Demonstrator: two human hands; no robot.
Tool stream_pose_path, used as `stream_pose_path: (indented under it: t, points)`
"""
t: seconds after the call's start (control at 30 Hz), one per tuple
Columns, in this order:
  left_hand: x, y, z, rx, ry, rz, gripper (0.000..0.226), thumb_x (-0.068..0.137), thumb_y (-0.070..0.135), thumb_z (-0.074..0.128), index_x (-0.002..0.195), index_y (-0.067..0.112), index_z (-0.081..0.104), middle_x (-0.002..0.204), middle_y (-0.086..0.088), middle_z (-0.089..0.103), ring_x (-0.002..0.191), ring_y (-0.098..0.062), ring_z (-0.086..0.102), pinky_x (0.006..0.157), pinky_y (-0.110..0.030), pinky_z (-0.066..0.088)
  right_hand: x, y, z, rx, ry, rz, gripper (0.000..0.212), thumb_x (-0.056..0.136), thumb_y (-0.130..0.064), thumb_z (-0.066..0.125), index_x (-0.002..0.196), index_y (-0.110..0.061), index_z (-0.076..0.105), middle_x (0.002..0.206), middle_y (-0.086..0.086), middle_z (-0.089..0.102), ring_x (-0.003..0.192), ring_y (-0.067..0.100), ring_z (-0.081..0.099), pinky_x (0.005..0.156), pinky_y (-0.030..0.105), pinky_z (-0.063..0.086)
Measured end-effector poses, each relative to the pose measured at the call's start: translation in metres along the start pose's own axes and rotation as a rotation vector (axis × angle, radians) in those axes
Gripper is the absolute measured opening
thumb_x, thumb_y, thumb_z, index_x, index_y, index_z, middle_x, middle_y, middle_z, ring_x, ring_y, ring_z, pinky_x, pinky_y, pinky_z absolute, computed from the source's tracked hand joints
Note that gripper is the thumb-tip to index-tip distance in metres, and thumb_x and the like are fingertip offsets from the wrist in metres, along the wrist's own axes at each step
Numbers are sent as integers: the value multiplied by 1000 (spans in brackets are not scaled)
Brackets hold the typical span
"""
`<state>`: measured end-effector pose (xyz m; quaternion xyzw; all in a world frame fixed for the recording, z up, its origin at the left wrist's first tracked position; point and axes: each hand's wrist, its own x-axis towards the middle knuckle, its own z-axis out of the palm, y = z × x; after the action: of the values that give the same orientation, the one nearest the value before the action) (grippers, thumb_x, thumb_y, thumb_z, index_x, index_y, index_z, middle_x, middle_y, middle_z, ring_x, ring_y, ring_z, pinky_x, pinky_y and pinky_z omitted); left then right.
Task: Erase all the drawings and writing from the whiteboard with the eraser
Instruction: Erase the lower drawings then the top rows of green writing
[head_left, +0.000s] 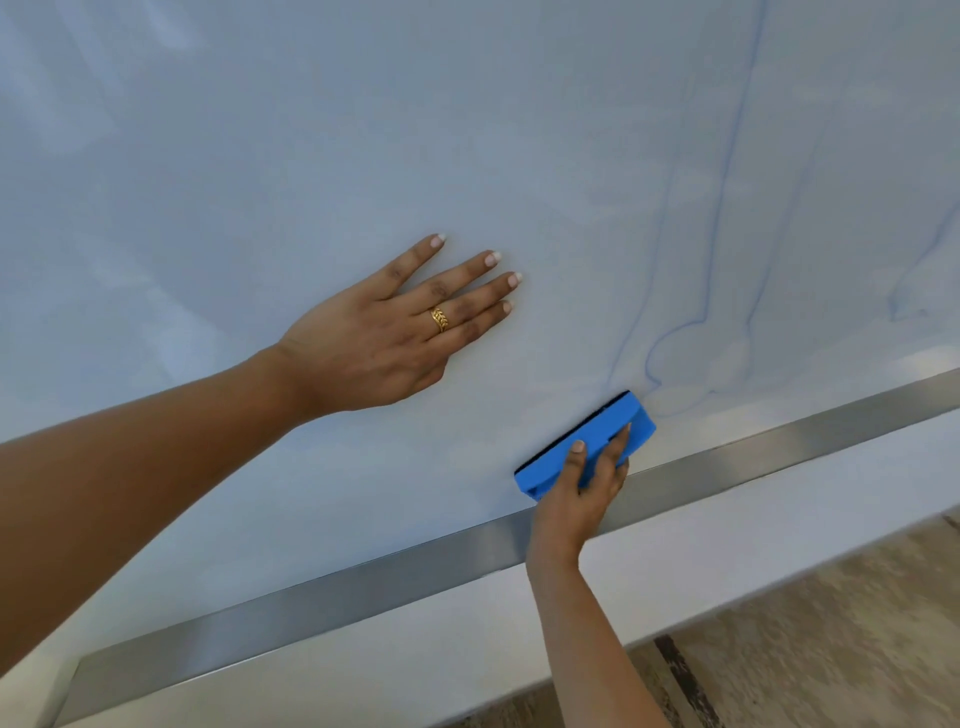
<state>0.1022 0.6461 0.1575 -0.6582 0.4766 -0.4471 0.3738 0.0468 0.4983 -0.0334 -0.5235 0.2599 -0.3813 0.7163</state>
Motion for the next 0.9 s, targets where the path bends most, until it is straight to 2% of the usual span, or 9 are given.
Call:
stream_pose_path:
  t: [0.07, 0.13, 0.3, 0.43, 0.47, 0.57, 0.73, 0.83, 0.9]
  points:
    - [0, 0, 0, 2, 7, 1, 54, 99, 26, 22, 149, 5, 16, 155, -12, 17, 143, -27, 14, 116, -48, 10, 5, -4, -1, 28, 37, 101, 47, 99, -26, 40, 141, -39, 25, 152, -2, 19, 136, -1, 24, 108, 32, 36]
    - [0, 0, 0, -2, 6, 1, 54, 100, 26, 22, 149, 4, 15, 155, -13, 16, 143, -28, 13, 116, -49, 10, 6, -11, 0, 43, 47, 160, 48, 99, -25, 41, 143, -35, 26, 151, -1, 20, 138, 11, 26, 109, 40, 34]
    - [1, 1, 0, -22, 4, -2, 54, 99, 26, 20, 149, 5, 16, 156, -13, 15, 143, -30, 14, 116, -48, 8, -3, -45, 19, 41, 9, 59, 48, 98, -26, 42, 143, -35, 27, 152, -4, 14, 136, 11, 28, 109, 34, 33]
    - [3, -2, -3, -65, 2, -5, 54, 98, 26, 23, 148, 6, 22, 155, -12, 19, 142, -29, 14, 116, -48, 6, -6, -79, 36, 3, -28, -148, 46, 98, -26, 42, 137, -45, 26, 152, -2, 16, 124, -12, 29, 100, 22, 37]
    - [3, -2, -4, -90, 0, -10, 54, 97, 26, 24, 147, 6, 24, 154, -12, 21, 142, -29, 15, 116, -47, 6, -6, -87, 40, -13, -37, -192, 46, 98, -26, 42, 135, -46, 25, 152, -2, 15, 127, -10, 27, 99, 19, 34]
    - [5, -5, -6, -136, 1, -5, 54, 96, 26, 26, 146, 7, 29, 153, -11, 25, 141, -28, 17, 116, -46, 8, 0, -112, 50, -44, -56, -310, 46, 98, -24, 42, 132, -49, 23, 154, 0, 14, 137, 1, 18, 107, 24, 29]
    - [16, -24, -9, -165, 21, 38, 53, 94, 27, 28, 144, 7, 34, 151, -11, 30, 140, -25, 22, 115, -43, 13, 8, -117, 49, -56, -84, -374, 45, 98, -27, 42, 129, -55, 24, 155, -8, 10, 126, -21, 6, 108, 24, 29]
    - [31, -41, -13, -156, 53, 7, 55, 93, 29, 31, 144, 7, 34, 151, -10, 30, 140, -23, 21, 115, -42, 11, 14, -109, 40, 16, -25, -241, 43, 98, -28, 42, 129, -53, 28, 155, -6, 11, 137, 1, 23, 105, 26, 35]
    - [45, -57, -18, -123, 72, -16, 56, 94, 32, 29, 144, 8, 35, 151, -10, 30, 140, -24, 22, 115, -43, 11, 19, -103, 32, 41, 26, -118, 43, 98, -28, 42, 136, -46, 30, 154, -5, 14, 134, 13, 34, 105, 32, 38]
